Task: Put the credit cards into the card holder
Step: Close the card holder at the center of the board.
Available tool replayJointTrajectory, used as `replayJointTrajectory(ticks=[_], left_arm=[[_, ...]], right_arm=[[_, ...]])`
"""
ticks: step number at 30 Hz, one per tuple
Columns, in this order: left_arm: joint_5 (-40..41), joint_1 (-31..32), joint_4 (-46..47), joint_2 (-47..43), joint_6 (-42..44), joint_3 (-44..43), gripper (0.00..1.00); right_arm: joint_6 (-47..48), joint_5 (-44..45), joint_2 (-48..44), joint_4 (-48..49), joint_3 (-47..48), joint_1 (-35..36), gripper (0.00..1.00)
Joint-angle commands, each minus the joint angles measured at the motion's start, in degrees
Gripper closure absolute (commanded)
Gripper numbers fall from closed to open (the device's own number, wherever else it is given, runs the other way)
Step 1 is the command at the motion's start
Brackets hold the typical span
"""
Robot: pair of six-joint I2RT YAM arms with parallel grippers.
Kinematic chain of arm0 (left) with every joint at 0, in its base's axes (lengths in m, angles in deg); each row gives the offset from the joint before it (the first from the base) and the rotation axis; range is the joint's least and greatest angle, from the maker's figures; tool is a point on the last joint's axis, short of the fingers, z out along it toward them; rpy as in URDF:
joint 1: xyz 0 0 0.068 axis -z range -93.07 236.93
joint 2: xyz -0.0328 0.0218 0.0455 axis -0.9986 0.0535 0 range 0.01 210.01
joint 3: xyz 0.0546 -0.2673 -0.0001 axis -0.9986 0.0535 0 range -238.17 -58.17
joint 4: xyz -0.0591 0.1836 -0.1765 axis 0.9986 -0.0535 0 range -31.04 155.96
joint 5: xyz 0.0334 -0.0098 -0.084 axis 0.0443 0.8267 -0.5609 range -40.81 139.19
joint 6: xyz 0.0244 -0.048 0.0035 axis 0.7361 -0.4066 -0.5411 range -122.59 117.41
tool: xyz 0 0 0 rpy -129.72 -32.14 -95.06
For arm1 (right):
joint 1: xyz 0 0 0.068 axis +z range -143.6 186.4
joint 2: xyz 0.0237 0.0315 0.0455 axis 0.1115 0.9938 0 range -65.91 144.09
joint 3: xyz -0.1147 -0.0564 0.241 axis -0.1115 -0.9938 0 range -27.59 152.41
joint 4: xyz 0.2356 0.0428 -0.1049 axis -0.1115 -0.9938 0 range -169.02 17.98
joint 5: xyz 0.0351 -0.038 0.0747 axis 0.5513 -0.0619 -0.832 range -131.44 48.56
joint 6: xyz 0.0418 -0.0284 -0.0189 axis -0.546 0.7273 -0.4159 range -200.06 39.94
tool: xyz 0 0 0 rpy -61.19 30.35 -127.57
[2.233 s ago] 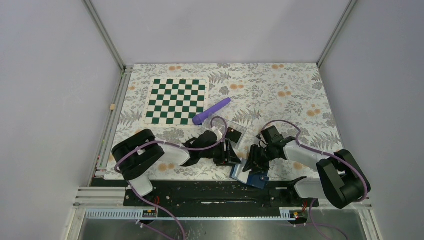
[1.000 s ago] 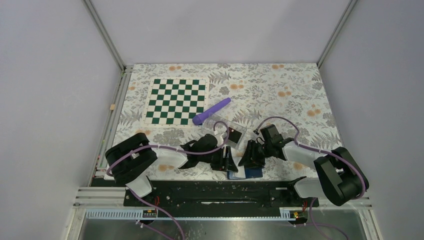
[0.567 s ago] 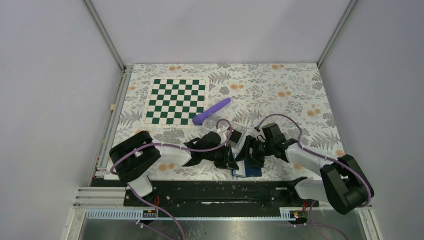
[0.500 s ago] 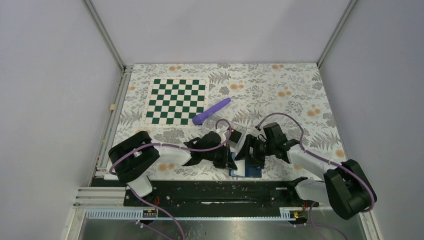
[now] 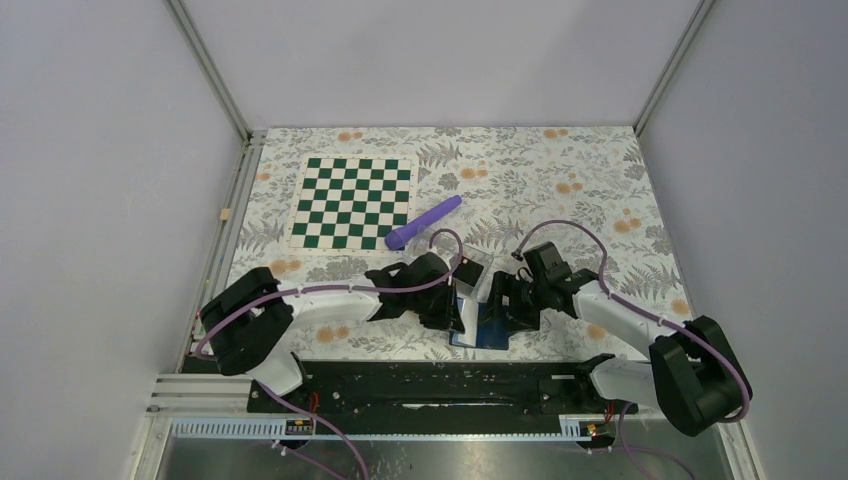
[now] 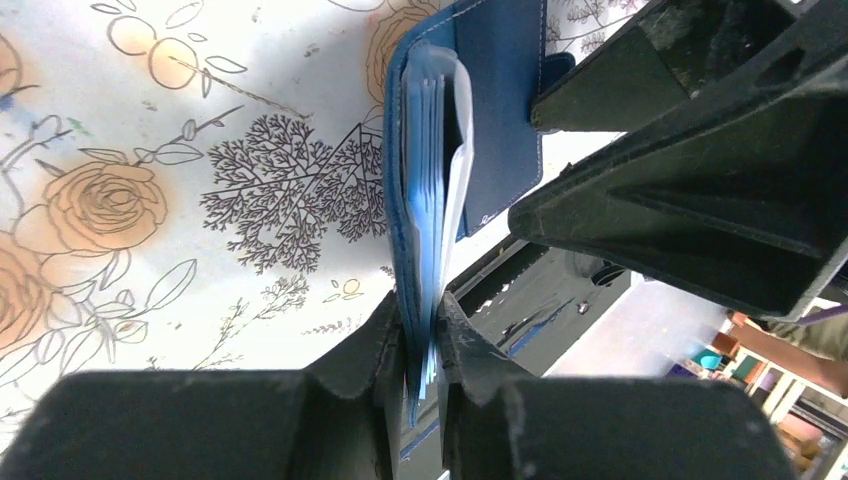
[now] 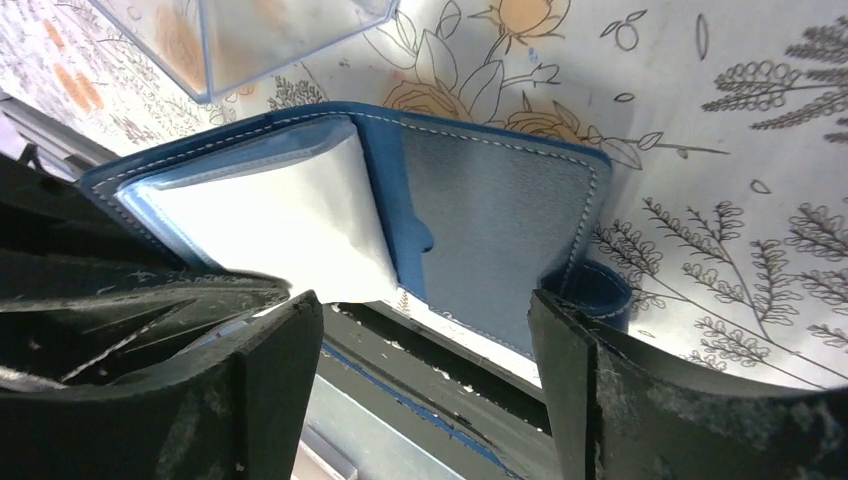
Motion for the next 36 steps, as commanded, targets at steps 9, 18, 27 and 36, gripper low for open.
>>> replayJointTrajectory(ticks=[9,18,27,36], left_arm=[[7.0,0.0,-22.7,-1.2,7.5,-11.9,0.94],[7.9,0.0,-28.2,-1.0,9.0,-15.3,0.94],[7.3,0.1,-28.2,-0.9,8.7,-15.2,0.94],[7.4,0.1,-28.2,-1.2,7.7,-15.2,0.93]], right_arm=[[5.5,17.2,3.9,-12.2,10.1,7.1,0.2],[6.4,21.0,11.0,-12.7,13.4,12.8,0.21],[5.6,22.9,13.7,-11.6,14.7,15.9,0.21],[4.9,26.6,14.5,-12.5,15.7,20.8,0.26]])
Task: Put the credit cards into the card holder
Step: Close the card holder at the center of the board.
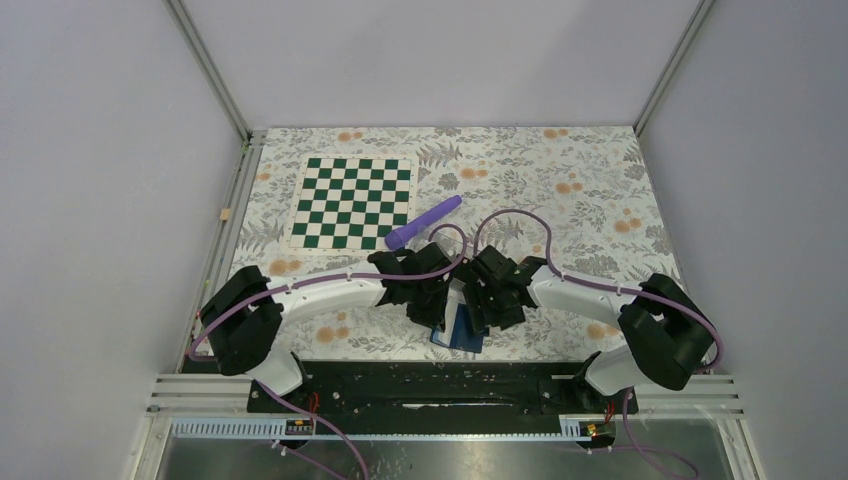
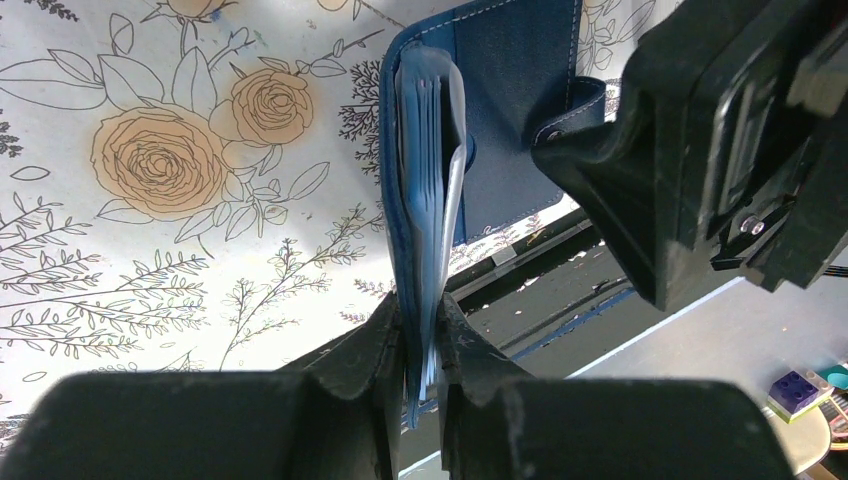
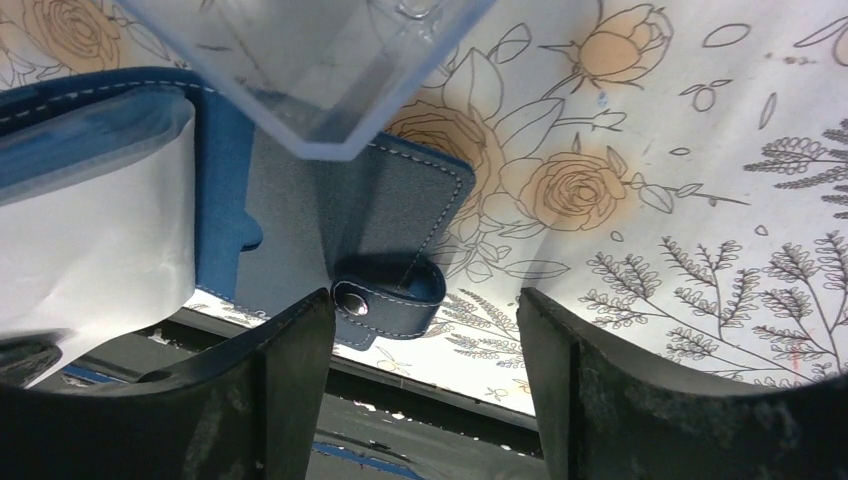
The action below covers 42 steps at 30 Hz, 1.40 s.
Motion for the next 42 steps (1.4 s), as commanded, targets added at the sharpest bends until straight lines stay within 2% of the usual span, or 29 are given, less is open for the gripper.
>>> replayJointTrajectory(ticks=[1,4,8,17,23,27,33,39,42], left_arm=[[0.9,0.1,0.5,-1.2,-0.7,-2.3,0.93],[0.5,0.1,1.1,-0.9,-1.0,-2.1,0.93],[0.0,0.1,1.8,-0.7,-1.3,-2.0,0.93],[1.0,0.1,0.7,-1.0,-1.8,-1.9,0.93],[1.7,0.1,0.0,-1.2,-2.4,-1.0,0.92],[1.8,0.1,-0.1,-1.1,-2.5,-1.3,0.91],[1.1,0.2,-0.1,-0.1,-2.5,-2.2,0.88],[1.5,0.1,-0.1,-0.3,-2.9,-2.6,0.86],[1.6,0.2,0.0,-0.4,-3.1,-3.3,0.84]], right_arm=[[-0.6,2.3,-1.0,0.0,0.1,2.2,0.24],[-0.6,2.8,-1.6,0.9,-0.7,3.2,0.21],[-0.3,5.0,0.0,0.6,-0.2,4.0,0.21],[0.4,19.4,2.9,-7.6,4.4,6.1,0.38],[-0.3,20.6,1.0,-8.5,4.4,6.1,0.43],[-0.1,18.7,3.0,-8.2,5.1,6.1,0.55],[-1.4,11.0,3.0,-4.2,3.5,6.0,0.66],[-3.0,7.7,0.4,-2.7,2.3,6.0,1.0],[-3.4,6.6,-0.6,-2.0,1.8,5.9,1.0]])
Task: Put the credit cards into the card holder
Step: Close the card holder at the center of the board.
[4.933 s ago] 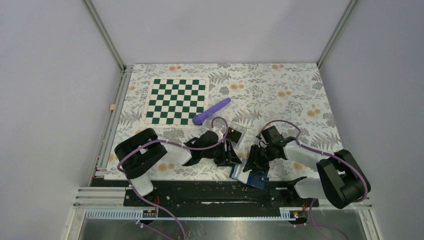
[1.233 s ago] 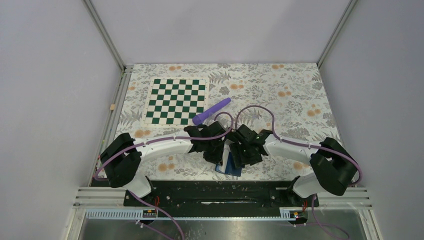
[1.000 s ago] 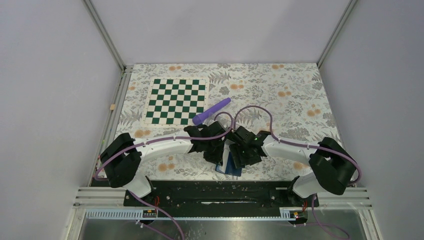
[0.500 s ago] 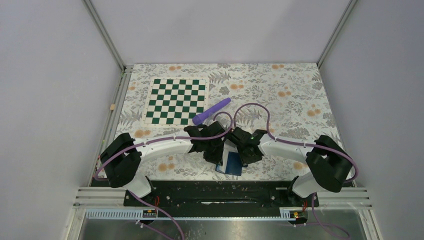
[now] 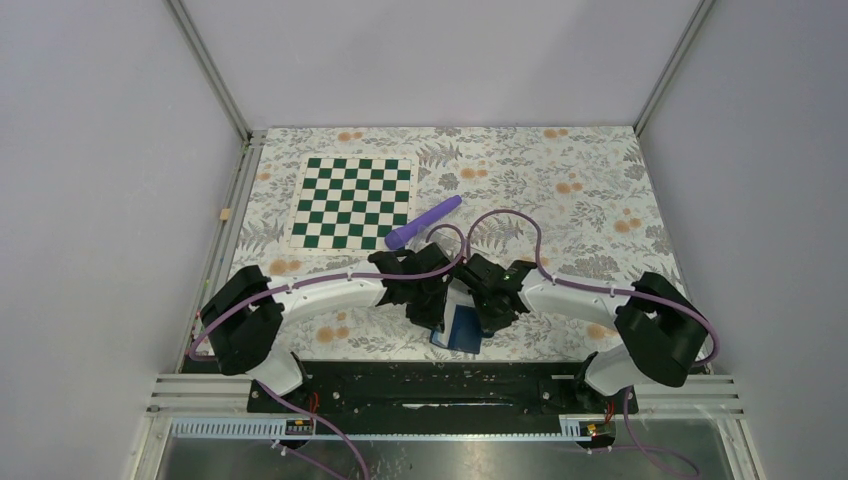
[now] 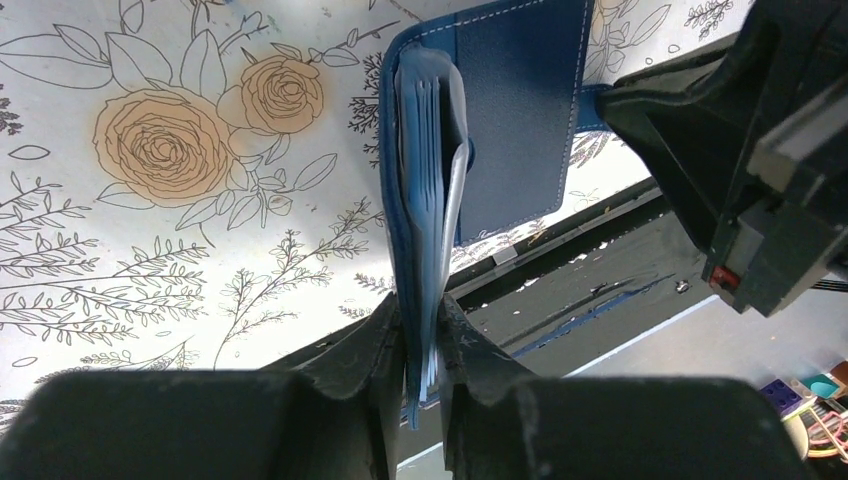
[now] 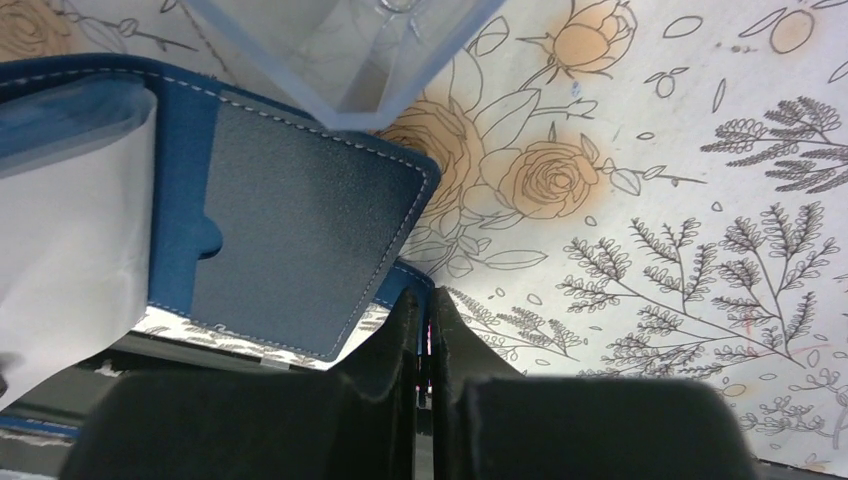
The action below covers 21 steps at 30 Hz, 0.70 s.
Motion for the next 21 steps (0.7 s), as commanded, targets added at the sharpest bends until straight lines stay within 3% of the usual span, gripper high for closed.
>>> replayJointTrajectory(ticks=[1,4,7,10,17,21], left_arm=[[1.1,0.2,0.8,-0.6,-1.0,-3.5,0.83],[0.5,0.4,0.8,0.0,-1.2,-4.7,0.75],[-0.3,1.1,1.8,0.2,-1.7,-5.5,0.55],[-2.3,1.6,5.6,-0.1,-3.1,-4.5,0.44],[-11.4,1.6,25.3,0.9,-10.5,4.4,0.4],[-15.3,1.5,37.0,2.8,-14.7,9.4,0.4]], right_arm=[[-1.5,-2.9,-2.6,1.4,-0.6,0.0,1.0],[-1.3,-3.1,-3.1,1.6,-0.9,-0.4,1.0],[-0.8,-3.9,-3.2,1.9,-1.2,-0.5,1.0],[-1.0,-4.7,-4.1,2.7,-1.8,-0.6,1.0],[-1.9,-5.7,-7.2,3.9,-3.8,-2.3,1.0],[-3.2,-10.5,-10.0,6.9,-7.4,-5.0,1.0]])
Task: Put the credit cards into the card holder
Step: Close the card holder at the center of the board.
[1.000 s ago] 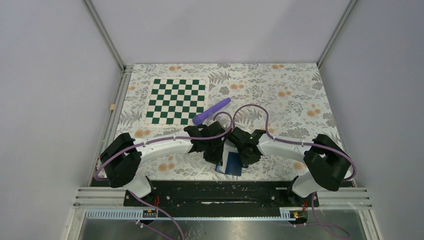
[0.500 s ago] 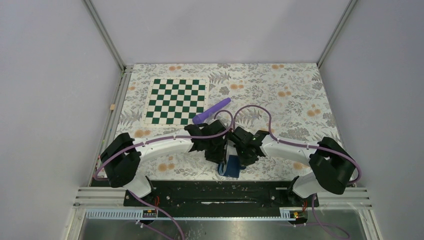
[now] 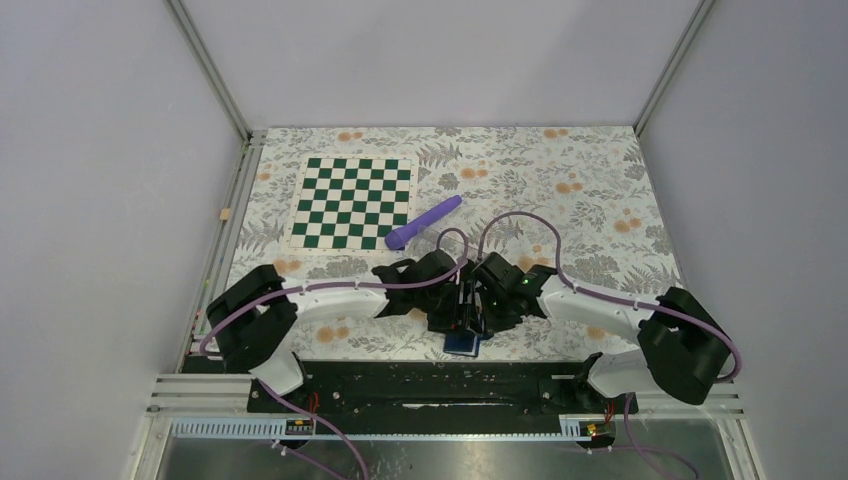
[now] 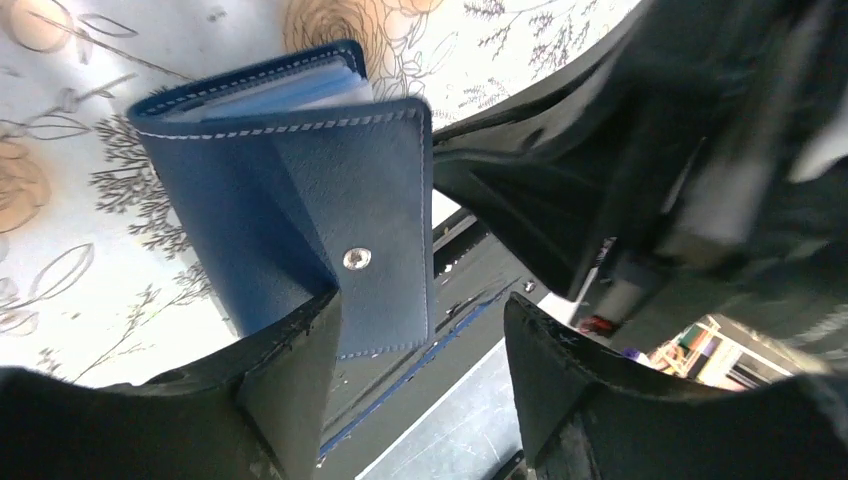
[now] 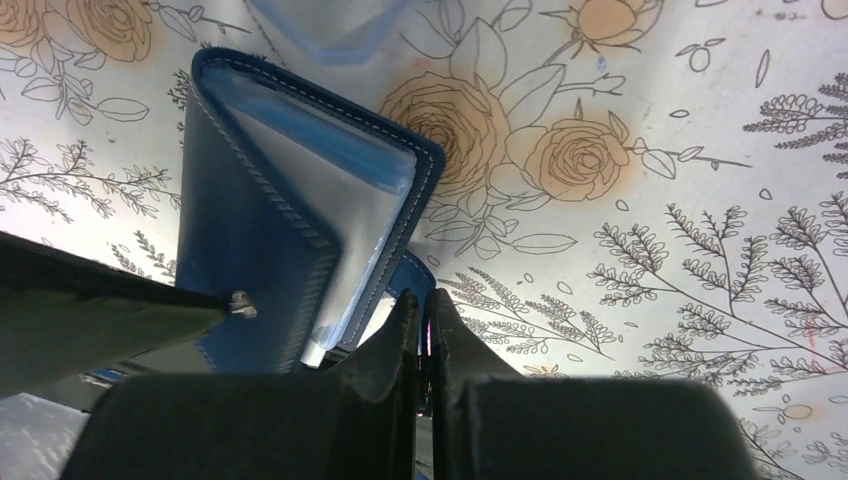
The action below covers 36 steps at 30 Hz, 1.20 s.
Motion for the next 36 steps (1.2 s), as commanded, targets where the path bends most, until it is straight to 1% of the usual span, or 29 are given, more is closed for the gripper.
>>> replayJointTrajectory(ticks=[1,5,8,15,16,17,19,21,22,27,29,34,36], left_arm=[[-6.8,0.1,17.5,2.8,-6.3,4.7,0.4],[-7.3,-0.3,20.0,6.4,-6.6,6.0,0.41],[-8.2,-1.2,20.4,8.3,-6.0,7.3,0.44],[-6.3,-2.0,20.0,4.5,-5.7,10.0,0.58],[-6.2,-2.2,19.9,3.9,-5.5,10.2,0.61],[-6.4,-2.3,19.9,3.4,-5.3,10.3,0.68],[-6.9,-3.0,19.6,2.8,-5.2,10.5,0.85],[-6.6,-3.7,18.5,2.2,-4.7,10.5,0.98],[-6.1,-3.8,17.2,2.2,-4.1,10.1,1.0],[-1.6,-3.8,5.2,3.1,1.3,5.8,1.0],[-0.6,-3.7,2.5,4.0,2.8,4.8,1.0],[-1.3,-2.8,1.6,7.2,4.0,3.1,1.0],[-1.4,-2.2,1.6,7.9,3.9,2.5,1.0]], right_arm=[[-1.9,-5.1,-3.8,3.9,-3.7,-3.3,1.0],[-3.0,-10.1,-5.6,7.8,-7.1,-6.9,1.0],[-3.0,-11.6,-6.1,8.8,-8.0,-7.9,1.0],[-3.3,-13.1,-8.1,10.2,-8.6,-8.1,1.0],[-3.2,-13.0,-8.4,10.4,-8.7,-8.1,1.0],[-3.3,-13.1,-8.5,10.4,-8.7,-8.1,1.0],[-3.4,-13.2,-8.5,10.4,-8.6,-8.1,1.0],[-3.3,-13.4,-8.2,10.4,-8.5,-8.1,1.0],[-3.3,-13.7,-8.2,10.6,-8.6,-8.1,1.0],[-3.7,-15.5,-8.2,12.3,-8.5,-8.1,1.0],[-3.7,-17.0,-7.9,13.7,-8.6,-8.1,1.0],[-4.2,-19.7,-5.1,17.4,-8.3,-8.1,1.0],[-4.5,-21.0,-3.2,18.8,-7.8,-8.1,0.97]])
